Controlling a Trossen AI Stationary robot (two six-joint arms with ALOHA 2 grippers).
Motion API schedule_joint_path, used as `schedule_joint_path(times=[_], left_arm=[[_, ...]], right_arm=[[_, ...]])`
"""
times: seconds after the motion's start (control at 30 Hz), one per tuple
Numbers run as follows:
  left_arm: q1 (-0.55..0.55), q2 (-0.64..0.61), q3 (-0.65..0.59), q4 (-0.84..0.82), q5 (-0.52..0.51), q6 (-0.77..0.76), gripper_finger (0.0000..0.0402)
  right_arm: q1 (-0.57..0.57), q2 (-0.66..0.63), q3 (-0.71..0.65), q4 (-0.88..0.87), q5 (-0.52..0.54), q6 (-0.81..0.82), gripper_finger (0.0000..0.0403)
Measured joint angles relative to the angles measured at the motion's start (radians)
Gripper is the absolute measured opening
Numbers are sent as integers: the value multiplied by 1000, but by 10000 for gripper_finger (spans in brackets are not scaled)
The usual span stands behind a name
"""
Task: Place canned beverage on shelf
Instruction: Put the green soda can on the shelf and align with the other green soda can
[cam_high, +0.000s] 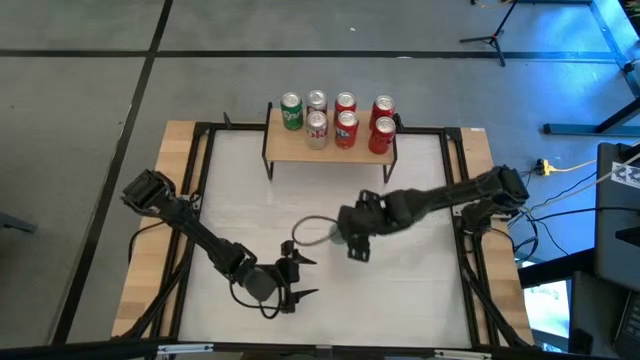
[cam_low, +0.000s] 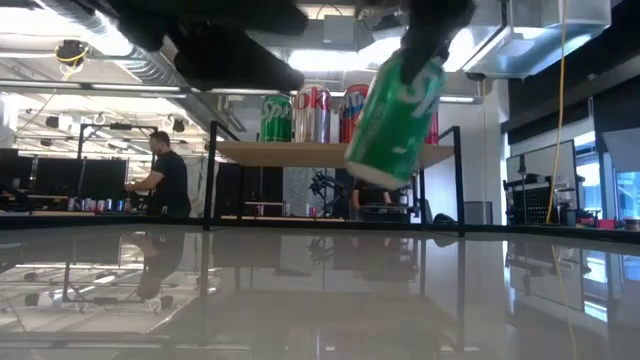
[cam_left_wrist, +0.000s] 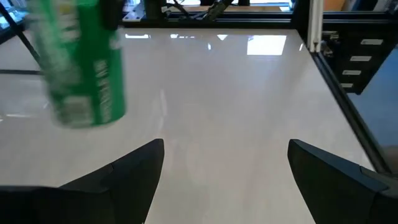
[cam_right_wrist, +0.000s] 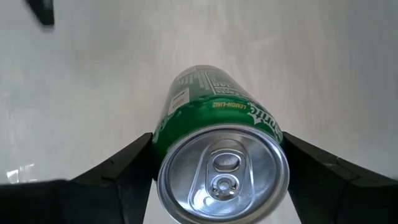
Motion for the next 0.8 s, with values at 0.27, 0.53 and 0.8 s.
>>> schedule_joint_path(times=[0.27,0.53,0.8], left_arm=[[42,0,0,-93,5,-3,332],[81,0,0,-102,78,13,332],[90,0,0,-102,84,34,332]], right_arm=[[-107,65,-2,34,-120,-161,286],[-152,133,-2,25,-144,-238,287],[-149,144,-3,55,-133,-292,334]])
